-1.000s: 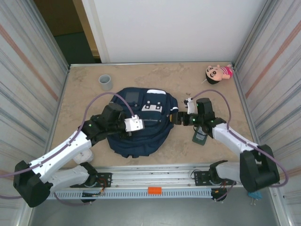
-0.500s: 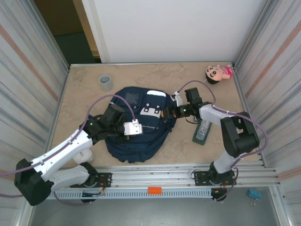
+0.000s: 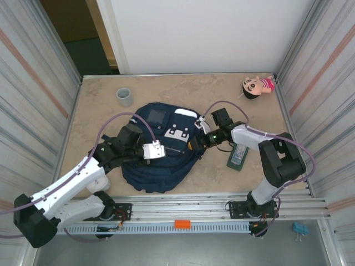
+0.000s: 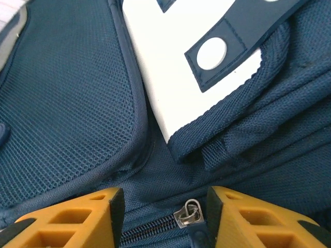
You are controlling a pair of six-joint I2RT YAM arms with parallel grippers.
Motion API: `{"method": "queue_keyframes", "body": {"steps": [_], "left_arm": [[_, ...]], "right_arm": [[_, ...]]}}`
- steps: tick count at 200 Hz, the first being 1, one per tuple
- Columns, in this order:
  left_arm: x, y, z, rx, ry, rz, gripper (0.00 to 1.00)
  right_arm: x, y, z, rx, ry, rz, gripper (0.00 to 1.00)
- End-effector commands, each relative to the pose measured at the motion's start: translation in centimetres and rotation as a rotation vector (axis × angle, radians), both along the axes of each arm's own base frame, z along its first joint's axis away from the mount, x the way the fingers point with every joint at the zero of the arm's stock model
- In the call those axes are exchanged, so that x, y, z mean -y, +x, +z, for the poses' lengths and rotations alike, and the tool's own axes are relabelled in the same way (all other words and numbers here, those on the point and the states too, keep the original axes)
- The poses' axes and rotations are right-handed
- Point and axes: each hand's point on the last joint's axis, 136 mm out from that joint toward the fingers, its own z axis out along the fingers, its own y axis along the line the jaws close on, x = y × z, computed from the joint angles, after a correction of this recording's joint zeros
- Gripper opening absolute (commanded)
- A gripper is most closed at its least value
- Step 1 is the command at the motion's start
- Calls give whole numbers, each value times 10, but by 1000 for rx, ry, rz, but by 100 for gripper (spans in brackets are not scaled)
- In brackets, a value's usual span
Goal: Pack the student bag
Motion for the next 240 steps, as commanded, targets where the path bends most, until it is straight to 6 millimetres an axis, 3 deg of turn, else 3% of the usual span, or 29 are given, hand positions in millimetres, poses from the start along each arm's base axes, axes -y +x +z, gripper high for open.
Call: {"method": "queue_keyframes", "body": {"steps": [1,31,66,120,156,181,240], "left_arm": [[6,15,30,101,-91,35,0],[4,18,26,99,-66,52,0],[5,19,28,104,-74,51,0],[7,15,35,117,-110,36,0],[10,14,41,126,-141,27,0],[12,13,44,132,-159,21,0],[15,12,47,133,-181,14,0]], "right_arm": [[5,-21,2,-51,-32,31,43],[11,-24,3,-52,-74,12,42],[21,-24,-4,-65,-124,-13,51],[11,-21,-8,-99,-72,8,41],[6,-18,-6,-129,-25,3,48],[-3,-17,7,-156,80,-1,38],[-6,-5,14,-150,118,-95,14]]}}
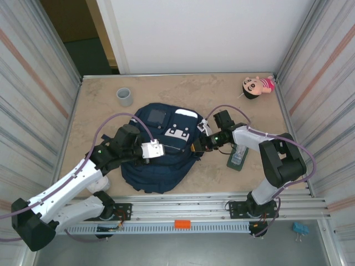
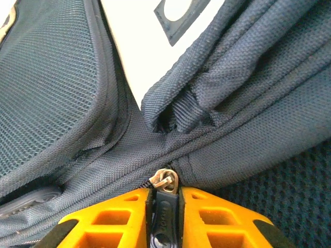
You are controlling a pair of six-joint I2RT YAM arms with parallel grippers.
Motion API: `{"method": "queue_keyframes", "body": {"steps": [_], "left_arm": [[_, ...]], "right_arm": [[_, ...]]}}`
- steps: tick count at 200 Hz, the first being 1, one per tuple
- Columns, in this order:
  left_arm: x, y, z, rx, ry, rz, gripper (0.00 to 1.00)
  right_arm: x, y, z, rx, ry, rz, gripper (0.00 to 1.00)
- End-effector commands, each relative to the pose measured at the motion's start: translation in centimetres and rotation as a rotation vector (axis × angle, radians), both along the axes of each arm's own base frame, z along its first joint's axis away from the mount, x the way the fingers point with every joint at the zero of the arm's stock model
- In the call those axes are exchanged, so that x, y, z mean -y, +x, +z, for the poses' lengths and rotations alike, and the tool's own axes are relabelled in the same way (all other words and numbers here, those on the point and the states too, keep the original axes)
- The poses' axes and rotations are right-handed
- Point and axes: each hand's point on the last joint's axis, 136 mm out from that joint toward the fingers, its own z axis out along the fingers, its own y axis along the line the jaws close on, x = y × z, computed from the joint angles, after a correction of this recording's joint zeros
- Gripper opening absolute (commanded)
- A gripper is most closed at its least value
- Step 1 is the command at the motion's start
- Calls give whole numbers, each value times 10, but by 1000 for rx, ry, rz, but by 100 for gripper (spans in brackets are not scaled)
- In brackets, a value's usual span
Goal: Pack the student bag
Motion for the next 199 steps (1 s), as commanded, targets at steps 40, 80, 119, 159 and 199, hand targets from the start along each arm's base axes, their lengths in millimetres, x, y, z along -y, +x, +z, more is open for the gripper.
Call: {"method": "queue_keyframes", "body": {"steps": [40,80,119,159,199], "left_arm": [[7,20,30,108,-94,69,0],[-1,36,21,107,-52,185,0],[-4,53,19,101,-83,309,0],[1,72,21,97,-175,425,0],[0,85,7,43,-173,530,0]], "right_arm": [[-7,8,33,67,69,-66,4],[-7,1,57,133,66,-78,0],[-9,-11,71,153,69,-67,0],[-18,-32,79,182,36,-36,0],[-12,-41,86,201,19,-65,0]]}}
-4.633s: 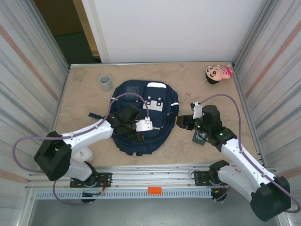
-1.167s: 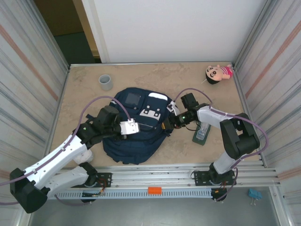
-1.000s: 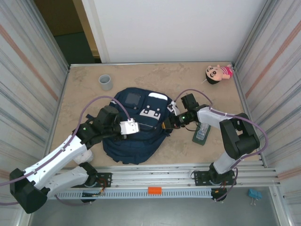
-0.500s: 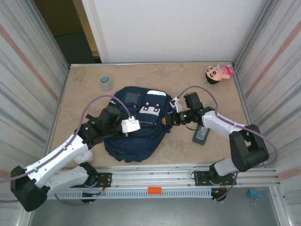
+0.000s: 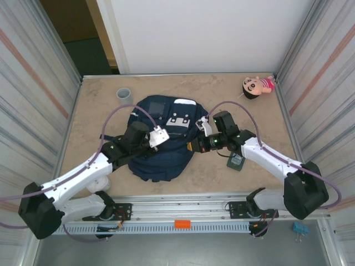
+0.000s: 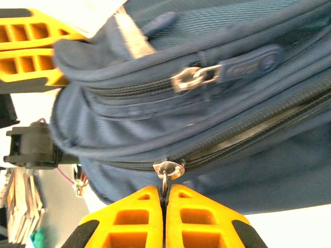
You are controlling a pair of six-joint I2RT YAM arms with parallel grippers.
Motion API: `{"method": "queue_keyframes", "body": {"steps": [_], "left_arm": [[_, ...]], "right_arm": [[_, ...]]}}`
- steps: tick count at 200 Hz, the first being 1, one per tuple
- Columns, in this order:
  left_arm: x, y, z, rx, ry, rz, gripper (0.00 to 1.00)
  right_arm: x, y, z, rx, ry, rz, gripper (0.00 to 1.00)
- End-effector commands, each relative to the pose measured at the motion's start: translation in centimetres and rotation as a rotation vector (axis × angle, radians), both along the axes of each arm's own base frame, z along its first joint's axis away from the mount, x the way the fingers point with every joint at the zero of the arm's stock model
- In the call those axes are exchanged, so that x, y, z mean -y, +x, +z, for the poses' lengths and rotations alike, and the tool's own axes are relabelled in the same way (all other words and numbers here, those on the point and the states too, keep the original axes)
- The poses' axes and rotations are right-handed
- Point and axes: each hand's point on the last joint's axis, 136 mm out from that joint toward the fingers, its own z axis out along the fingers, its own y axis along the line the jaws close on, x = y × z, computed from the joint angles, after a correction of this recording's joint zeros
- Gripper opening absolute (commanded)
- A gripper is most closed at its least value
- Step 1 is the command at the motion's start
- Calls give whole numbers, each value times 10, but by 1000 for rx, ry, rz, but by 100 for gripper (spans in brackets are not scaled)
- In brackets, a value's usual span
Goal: Pack the student bag
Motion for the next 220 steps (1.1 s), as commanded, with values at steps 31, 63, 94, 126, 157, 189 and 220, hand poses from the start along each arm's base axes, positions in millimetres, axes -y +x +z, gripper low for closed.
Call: {"method": "queue_keyframes", "body": {"steps": [31,63,94,126,157,189,220], "left_arm": [[6,34,19,5,-237,247,0],[32,43,28,-44,-484,281,0],[54,47,35,-65,-579,225,0],[60,36,31,-39,-513,112,0],[68,13,24,-8,-431,-89,0],[75,-12,15,-11,-353,-270,0],[73,-19,19,20,-369,-335,0]], "right_arm": [[-10,-28,12,1,3,10,0],[-26,-36,14,16,19,0,0],[-47,-48,14,17,71,33,3],[-34,-38,21,13,122,-24,42],[8,-7,16,-18,119,-237,54],[37,13,14,-79,211,-399,64],[38,22,15,-117,241,-431,66]]}}
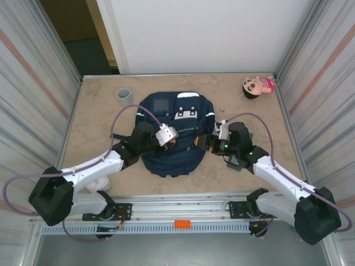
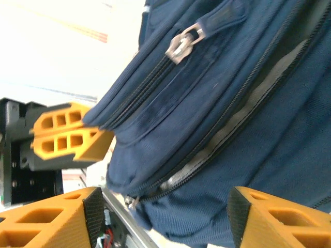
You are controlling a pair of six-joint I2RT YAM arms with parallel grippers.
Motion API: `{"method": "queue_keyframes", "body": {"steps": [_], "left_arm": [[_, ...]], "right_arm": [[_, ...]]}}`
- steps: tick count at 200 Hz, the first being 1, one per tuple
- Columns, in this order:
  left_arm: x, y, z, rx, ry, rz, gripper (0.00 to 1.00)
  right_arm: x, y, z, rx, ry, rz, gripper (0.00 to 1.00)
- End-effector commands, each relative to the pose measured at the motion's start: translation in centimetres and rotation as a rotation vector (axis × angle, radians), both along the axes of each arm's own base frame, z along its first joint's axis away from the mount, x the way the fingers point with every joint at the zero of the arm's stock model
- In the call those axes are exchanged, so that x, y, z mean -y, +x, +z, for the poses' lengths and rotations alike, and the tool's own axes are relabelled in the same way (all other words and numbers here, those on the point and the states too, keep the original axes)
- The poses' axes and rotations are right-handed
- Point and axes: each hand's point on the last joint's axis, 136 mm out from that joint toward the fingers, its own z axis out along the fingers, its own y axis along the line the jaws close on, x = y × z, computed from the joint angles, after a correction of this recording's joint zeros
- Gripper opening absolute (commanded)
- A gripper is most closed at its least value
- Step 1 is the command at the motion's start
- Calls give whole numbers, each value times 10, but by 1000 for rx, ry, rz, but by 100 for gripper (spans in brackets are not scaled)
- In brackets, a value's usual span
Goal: Pack the student bag
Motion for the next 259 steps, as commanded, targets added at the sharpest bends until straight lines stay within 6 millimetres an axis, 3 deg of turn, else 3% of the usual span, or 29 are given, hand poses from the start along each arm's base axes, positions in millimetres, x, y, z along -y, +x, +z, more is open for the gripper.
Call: {"method": "queue_keyframes", "body": {"steps": [1,45,63,74,101,111,132,142,176,201,227,259], "left_arm": [[9,-15,31,108,-81,-145,0],[5,-21,32,112,-98,-171,0],[3,-21,30,106,-89,-163,0],[0,-19,28,106,-84,-144,0],[-13,1,34,103,-80,18,0],[-22,12,40,67,-93,127,10],[-37,12,50,-89,-148,287,30],[-41,7,53,-181,-207,355,35],[-45,-35,41,-360,-274,426,47],[-56,-55,26,-416,-282,516,49],[-48,-66,12,-486,-313,516,50],[-34,-66,0,-545,-285,521,51]], "right_arm": [[-4,8,14,-18,81,-29,66],[-16,31,11,-53,161,-73,67],[-25,35,9,-63,196,-73,60],[-30,37,11,-51,209,-79,51],[-47,37,18,-2,228,-63,9],[-53,36,23,29,231,-70,0],[-62,37,27,70,202,-82,0],[-67,38,30,89,192,-83,0],[-78,37,38,133,178,-87,0],[-84,32,40,155,146,-75,0],[-87,32,40,161,137,-64,0],[-89,30,43,166,142,-54,0]]}}
